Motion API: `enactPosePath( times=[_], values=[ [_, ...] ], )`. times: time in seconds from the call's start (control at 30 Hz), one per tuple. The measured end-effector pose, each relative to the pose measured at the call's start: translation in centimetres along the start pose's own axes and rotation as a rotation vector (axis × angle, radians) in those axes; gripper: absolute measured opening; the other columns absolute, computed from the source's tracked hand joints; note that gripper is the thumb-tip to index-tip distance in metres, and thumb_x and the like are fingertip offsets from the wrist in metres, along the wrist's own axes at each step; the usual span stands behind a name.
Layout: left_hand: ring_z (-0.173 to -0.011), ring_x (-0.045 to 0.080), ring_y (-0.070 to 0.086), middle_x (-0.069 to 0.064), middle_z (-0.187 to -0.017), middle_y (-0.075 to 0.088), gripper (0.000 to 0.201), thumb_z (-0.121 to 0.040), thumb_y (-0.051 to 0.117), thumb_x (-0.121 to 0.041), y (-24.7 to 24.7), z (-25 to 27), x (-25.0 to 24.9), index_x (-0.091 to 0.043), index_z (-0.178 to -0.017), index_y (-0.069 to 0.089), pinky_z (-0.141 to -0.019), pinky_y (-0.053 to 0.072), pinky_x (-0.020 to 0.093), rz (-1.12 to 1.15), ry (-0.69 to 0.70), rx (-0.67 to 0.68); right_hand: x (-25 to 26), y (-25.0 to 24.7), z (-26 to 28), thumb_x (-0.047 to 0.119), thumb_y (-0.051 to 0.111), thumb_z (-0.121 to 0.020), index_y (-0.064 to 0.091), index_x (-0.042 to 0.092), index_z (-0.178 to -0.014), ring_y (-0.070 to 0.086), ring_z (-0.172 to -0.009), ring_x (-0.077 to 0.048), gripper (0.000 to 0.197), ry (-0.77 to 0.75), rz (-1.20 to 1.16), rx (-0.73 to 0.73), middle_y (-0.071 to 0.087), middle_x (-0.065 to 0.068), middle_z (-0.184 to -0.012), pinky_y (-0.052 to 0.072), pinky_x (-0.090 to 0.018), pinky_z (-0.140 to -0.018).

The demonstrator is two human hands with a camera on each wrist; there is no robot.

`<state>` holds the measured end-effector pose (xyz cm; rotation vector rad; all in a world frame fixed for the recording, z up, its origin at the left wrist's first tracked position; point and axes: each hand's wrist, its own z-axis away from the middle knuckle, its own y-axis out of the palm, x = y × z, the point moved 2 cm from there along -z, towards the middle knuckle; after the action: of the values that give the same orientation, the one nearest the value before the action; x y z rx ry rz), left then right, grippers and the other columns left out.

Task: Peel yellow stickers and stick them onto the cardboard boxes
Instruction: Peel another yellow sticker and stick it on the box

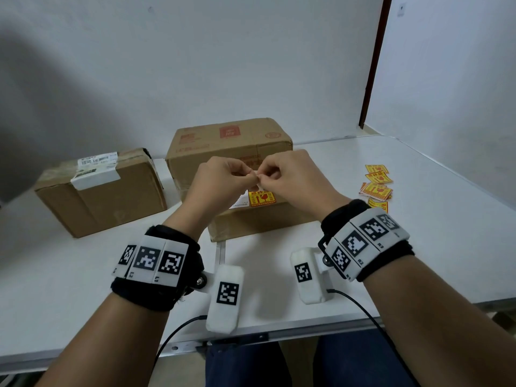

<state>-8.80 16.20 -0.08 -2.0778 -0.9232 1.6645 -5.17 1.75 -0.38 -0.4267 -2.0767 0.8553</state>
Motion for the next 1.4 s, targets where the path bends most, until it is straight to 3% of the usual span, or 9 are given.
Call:
enactPosePath(
  times=[0.1,0.2,0.37,0.47,0.7,0.93,1.1,1.27,1.4],
  values=[
    [-0.06,-0.009,0.057,-0.009,-0.072,0.074,0.014,-0.085,0.066,-0.028,0.0,0.0,0.2,-0.023,-0.075,0.075,-0.06,0.042,0.019,0.02,0.007,0.015,-0.4,0.3,0.2,0.019,0.065,-0.086,0.075,0.016,-0.083,0.063,-0.066,-0.004,0.011,0.041,-0.088,-0.046,0.07,0.005,-0.072,0.05,-0.014,-0.062],
    [-0.066,-0.002,0.059,-0.007,-0.075,0.075,0.013,-0.085,0.067,-0.027,-0.1,0.0,0.2,-0.02,-0.077,0.075,-0.068,0.051,0.032,0.041,0.004,0.046,-0.7,0.4,0.3,0.017,0.066,-0.087,0.075,0.017,-0.08,0.067,-0.067,-0.002,0.012,0.089,-0.206,-0.064,0.07,0.006,-0.07,0.047,-0.005,-0.06],
    [-0.072,0.012,0.06,-0.002,-0.076,0.075,0.011,-0.082,0.068,-0.026,-0.3,-0.1,0.2,-0.019,-0.076,0.074,-0.075,0.055,0.041,0.048,0.006,0.08,-1.1,0.6,0.1,0.017,0.068,-0.088,0.077,0.011,-0.083,0.073,-0.07,-0.009,0.012,0.143,-0.351,-0.026,0.075,-0.001,-0.075,0.059,-0.023,-0.072],
    [-0.073,0.013,0.059,-0.001,-0.078,0.076,0.012,-0.082,0.068,-0.027,-0.3,-0.2,0.4,-0.018,-0.077,0.074,-0.07,0.051,0.035,0.036,-0.015,0.124,-1.2,0.4,0.0,0.019,0.068,-0.088,0.077,0.01,-0.084,0.074,-0.073,-0.012,0.013,0.117,-0.329,0.021,0.075,-0.002,-0.077,0.06,-0.029,-0.076],
    [-0.075,0.009,0.058,0.013,-0.087,0.074,0.02,-0.083,0.068,-0.018,-0.1,-0.1,0.8,0.002,-0.085,0.07,-0.077,0.048,0.026,0.209,-0.057,0.216,-1.0,0.6,0.4,0.014,0.067,-0.085,0.071,0.013,-0.075,0.064,-0.058,0.003,0.011,0.087,-0.263,-0.004,0.068,0.008,-0.065,0.047,-0.006,-0.057],
    [-0.081,0.014,0.06,0.008,-0.089,0.074,0.017,-0.087,0.064,-0.016,-0.6,-0.2,1.6,-0.017,-0.071,0.069,-0.083,0.05,0.029,0.35,-0.101,0.229,-3.4,1.2,0.3,0.017,0.065,-0.082,0.07,0.016,-0.072,0.074,-0.075,-0.015,0.012,0.29,-0.54,-0.055,0.072,0.001,-0.078,0.058,-0.047,-0.085],
    [-0.082,0.015,0.062,0.011,-0.097,0.074,0.018,-0.09,0.065,-0.018,0.0,-0.1,1.6,-0.001,-0.091,0.072,-0.083,0.055,0.029,0.416,-0.118,0.188,-2.7,1.2,0.4,0.015,0.066,-0.087,0.071,0.013,-0.078,0.071,-0.07,-0.011,0.011,0.261,-0.612,-0.08,0.071,-0.001,-0.074,0.06,-0.036,-0.082],
    [-0.079,0.014,0.065,0.013,-0.092,0.075,0.013,-0.086,0.071,-0.02,0.4,-0.3,1.4,-0.01,-0.091,0.076,-0.08,0.058,0.027,0.396,-0.097,0.088,-2.0,1.0,0.4,0.021,0.064,-0.088,0.071,0.016,-0.085,0.071,-0.068,-0.006,0.009,0.162,-0.369,-0.171,0.073,0.004,-0.078,0.058,-0.024,-0.074],
    [-0.084,0.017,0.066,0.015,-0.094,0.074,0.017,-0.085,0.071,-0.017,0.6,-0.3,1.5,-0.008,-0.098,0.075,-0.085,0.058,0.03,0.481,-0.124,0.131,-1.8,1.1,0.2,0.02,0.067,-0.088,0.073,0.014,-0.088,0.07,-0.076,-0.01,0.009,0.102,-0.356,-0.164,0.07,0.001,-0.091,0.06,-0.029,-0.075]
  ],
)
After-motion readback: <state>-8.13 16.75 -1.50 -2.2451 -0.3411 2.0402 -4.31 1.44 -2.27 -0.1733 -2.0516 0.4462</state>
